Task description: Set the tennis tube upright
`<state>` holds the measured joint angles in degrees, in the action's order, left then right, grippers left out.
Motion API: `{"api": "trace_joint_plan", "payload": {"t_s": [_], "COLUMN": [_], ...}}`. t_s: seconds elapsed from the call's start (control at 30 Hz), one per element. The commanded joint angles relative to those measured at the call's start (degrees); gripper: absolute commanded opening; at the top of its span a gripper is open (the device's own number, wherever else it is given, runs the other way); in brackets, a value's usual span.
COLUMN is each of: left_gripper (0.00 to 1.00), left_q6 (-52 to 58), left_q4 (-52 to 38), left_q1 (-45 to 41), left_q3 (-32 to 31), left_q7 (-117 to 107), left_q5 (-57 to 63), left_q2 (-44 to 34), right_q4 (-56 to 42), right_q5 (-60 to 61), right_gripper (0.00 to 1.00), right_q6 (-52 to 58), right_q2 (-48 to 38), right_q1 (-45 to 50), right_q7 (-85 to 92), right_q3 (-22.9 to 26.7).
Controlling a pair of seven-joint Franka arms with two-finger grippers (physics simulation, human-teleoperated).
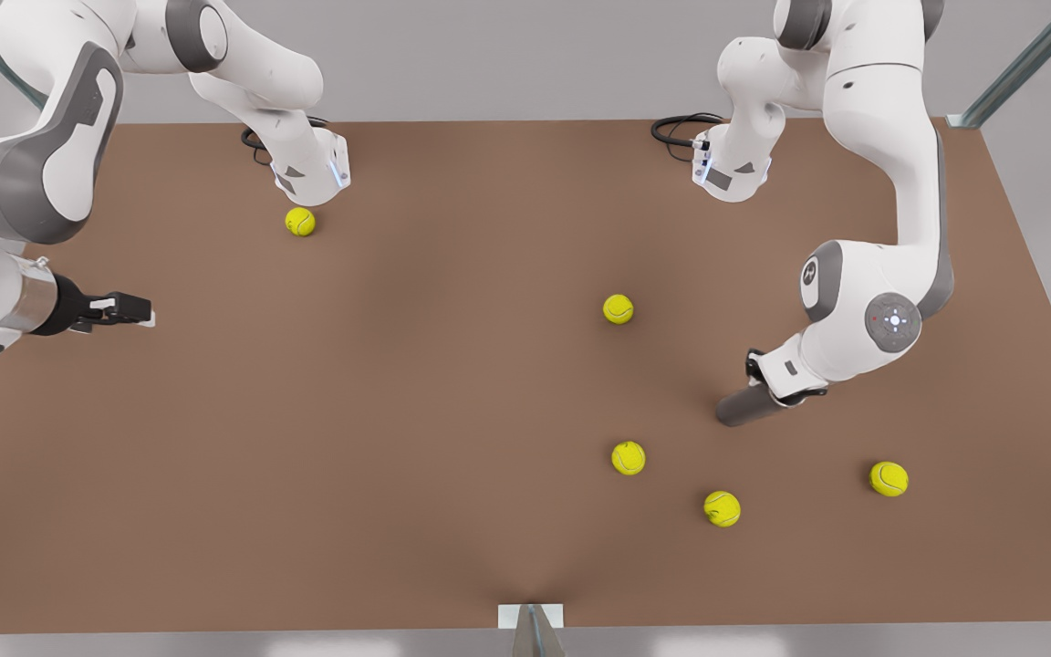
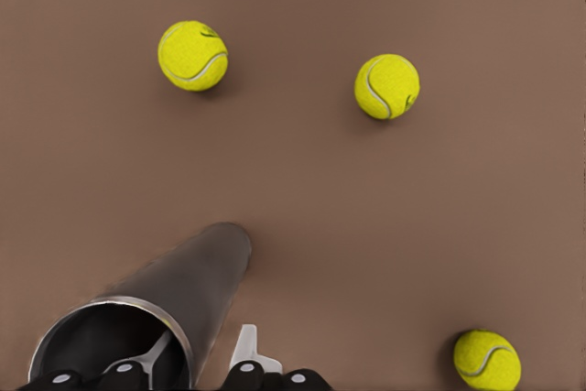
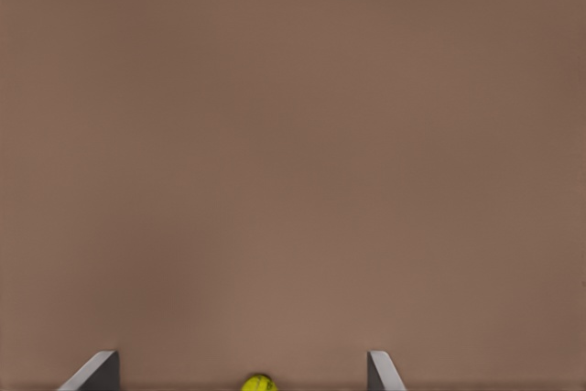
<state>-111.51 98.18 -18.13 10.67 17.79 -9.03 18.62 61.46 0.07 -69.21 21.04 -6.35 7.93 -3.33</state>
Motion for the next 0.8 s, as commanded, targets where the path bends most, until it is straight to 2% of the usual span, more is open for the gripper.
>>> {"api": "trace_joint_plan", "payload": {"t_s": [0.0,0.6,0.67,0.77], "left_gripper": [0.88,0.92,1.00,1.00], "left_q6": [-0.3,2.5,2.5,2.7], "left_q4": [0.0,-0.1,-0.1,-0.1], "left_q1": [0.0,-0.3,-0.2,0.0], "left_q3": [0.0,-0.2,-0.1,-0.1], "left_q7": [-9.9,-11.0,-11.1,-11.1], "left_q5": [1.6,1.7,1.7,1.6], "left_q2": [0.1,-3.5,-4.4,-6.1], "right_q4": [0.0,0.0,0.0,0.0], "right_q5": [0.0,0.0,0.0,0.0], "right_gripper": [1.00,1.00,1.00,1.00], "right_q6": [0.0,0.0,0.0,0.0], "right_q2": [-0.1,0.0,0.0,0.0], "right_q1": [0.1,0.0,0.0,0.1], "right_q7": [0.0,-0.4,-0.4,-0.5], "right_q3": [0.0,0.0,0.0,0.0]}}
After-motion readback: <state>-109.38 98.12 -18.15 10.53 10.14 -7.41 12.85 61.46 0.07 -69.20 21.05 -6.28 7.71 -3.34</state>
